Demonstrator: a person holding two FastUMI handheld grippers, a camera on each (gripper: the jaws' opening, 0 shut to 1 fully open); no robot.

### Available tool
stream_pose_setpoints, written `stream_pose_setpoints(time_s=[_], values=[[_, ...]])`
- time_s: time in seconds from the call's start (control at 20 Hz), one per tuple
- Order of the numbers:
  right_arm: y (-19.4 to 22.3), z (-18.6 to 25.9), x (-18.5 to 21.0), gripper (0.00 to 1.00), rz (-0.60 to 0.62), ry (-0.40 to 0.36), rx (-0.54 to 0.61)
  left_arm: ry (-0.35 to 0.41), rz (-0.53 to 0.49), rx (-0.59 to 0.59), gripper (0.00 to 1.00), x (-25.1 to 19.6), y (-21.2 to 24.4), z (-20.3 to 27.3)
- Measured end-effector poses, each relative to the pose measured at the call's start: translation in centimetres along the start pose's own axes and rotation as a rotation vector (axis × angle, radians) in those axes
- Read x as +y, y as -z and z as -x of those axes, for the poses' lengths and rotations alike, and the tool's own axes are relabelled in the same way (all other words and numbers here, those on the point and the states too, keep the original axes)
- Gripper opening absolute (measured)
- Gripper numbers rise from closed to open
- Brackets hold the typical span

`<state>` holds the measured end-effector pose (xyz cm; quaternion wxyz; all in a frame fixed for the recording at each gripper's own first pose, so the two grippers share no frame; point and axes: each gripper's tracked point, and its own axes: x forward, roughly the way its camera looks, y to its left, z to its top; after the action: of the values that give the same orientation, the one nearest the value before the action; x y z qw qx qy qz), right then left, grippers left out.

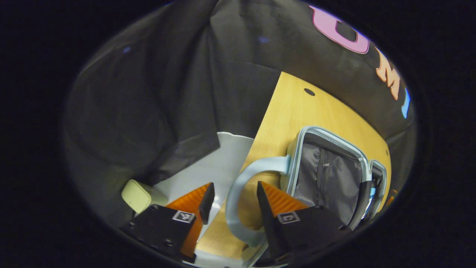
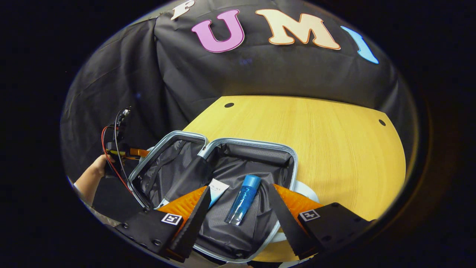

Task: First open the suitcase, pack the skin care products into it, and then close the suitcase.

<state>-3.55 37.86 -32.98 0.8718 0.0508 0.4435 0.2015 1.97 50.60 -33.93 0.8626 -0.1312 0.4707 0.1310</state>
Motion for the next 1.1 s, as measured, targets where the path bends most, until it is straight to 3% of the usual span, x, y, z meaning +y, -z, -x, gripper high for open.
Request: stream_pose_setpoints(time_s=[0.15,0.25,0.3,0.4,0.65,0.7,0.9,1.1], values=[[-0.1,0.5,-0.4,0.98,0.014,0.003,-0.019,-0.044,0.001,0.032,0.13,0.7,0.8,-0.4],[-0.3,1.0,-0.6,0.98,0.027,0.001,-0.039,-0.023,-0.020,-0.007,0.08,-0.1,-0.3,0.8],[-0.4,1.2,-0.8,0.93,0.032,0.001,-0.052,-0.021,-0.034,-0.014,0.06,-0.6,-0.3,1.6],[-0.3,1.6,-0.9,0.98,0.038,-0.012,-0.059,-0.043,-0.074,-0.055,0.04,-0.9,-1.3,3.1],[0.0,2.6,-1.7,0.98,0.084,-0.066,-0.074,-0.070,-0.119,-0.200,0.03,-3.7,-4.7,9.2],[0.0,3.0,-1.9,0.94,0.094,-0.084,-0.077,-0.077,-0.124,-0.223,0.03,-4.5,-5.1,10.6],[-0.6,4.7,-3.4,0.98,0.121,-0.126,-0.107,-0.073,-0.165,-0.311,0.03,-9.2,-6.5,16.4],[-1.3,6.4,-5.6,0.98,0.140,-0.146,-0.141,0.016,-0.175,-0.399,0.03,-16.4,-7.5,20.6]])
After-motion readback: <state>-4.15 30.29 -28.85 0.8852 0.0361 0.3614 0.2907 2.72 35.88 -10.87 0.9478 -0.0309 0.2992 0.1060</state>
